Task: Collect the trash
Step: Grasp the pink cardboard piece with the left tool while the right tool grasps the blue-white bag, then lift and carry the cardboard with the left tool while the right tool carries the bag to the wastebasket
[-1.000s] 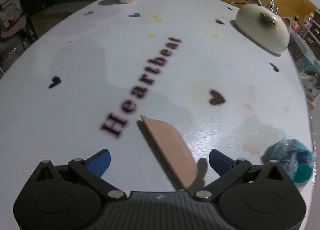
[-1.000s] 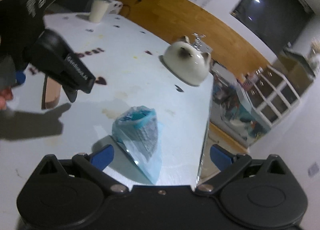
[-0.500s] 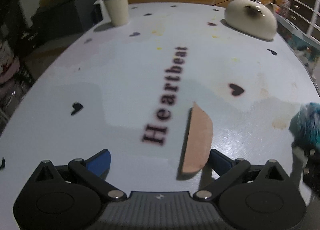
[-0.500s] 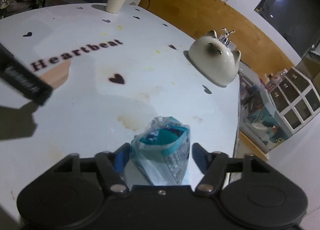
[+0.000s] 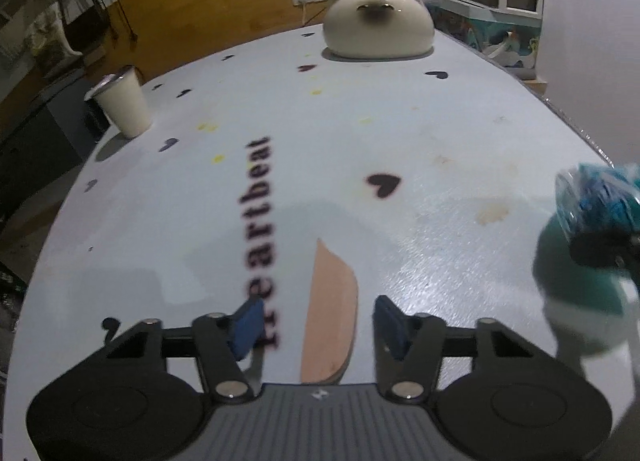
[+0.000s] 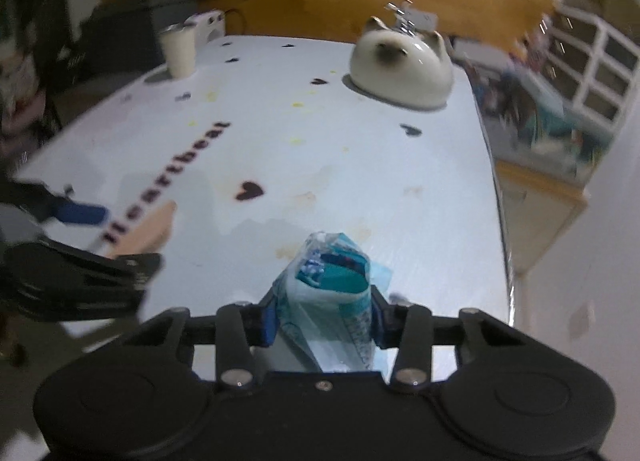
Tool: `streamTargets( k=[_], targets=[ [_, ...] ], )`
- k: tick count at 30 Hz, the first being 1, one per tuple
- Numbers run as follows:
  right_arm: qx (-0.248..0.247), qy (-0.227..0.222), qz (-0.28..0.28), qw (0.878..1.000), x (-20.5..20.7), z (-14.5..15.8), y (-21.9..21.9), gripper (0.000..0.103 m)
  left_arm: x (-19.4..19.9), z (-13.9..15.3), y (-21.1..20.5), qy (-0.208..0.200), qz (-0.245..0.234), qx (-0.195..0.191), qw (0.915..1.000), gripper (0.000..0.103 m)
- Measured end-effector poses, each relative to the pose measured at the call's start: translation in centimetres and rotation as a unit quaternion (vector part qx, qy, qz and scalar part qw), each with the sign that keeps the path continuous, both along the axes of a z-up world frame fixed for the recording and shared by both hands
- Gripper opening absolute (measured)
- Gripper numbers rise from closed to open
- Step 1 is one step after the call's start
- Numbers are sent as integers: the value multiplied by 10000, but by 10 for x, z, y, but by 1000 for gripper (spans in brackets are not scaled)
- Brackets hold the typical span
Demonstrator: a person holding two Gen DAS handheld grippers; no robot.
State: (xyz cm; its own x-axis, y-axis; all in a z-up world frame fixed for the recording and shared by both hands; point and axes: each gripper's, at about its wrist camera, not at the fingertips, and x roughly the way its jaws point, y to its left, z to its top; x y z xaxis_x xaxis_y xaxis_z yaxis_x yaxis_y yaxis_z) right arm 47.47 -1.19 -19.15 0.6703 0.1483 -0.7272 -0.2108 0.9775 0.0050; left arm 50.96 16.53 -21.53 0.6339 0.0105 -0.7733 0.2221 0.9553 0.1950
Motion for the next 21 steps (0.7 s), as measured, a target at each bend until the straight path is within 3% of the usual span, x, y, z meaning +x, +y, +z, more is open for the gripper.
streamTargets(
  k=[2,5,6,21],
  targets=[
    [258,113,-176,9994,-6,3,-4,43,3,1,-1,93,-58,-90,9999,48],
    [508,234,-346,9978,-16,4,-8,43,4,1,-1,229,-103,-263,9993,29],
    [561,260,-387,9973,-19,5,-10,43,1,1,-1,249,-78,-316,9992,27],
    [623,347,-511,9961,-60,19,-15,40,-64,22,14,597,502,-1156,9902,27]
  ],
)
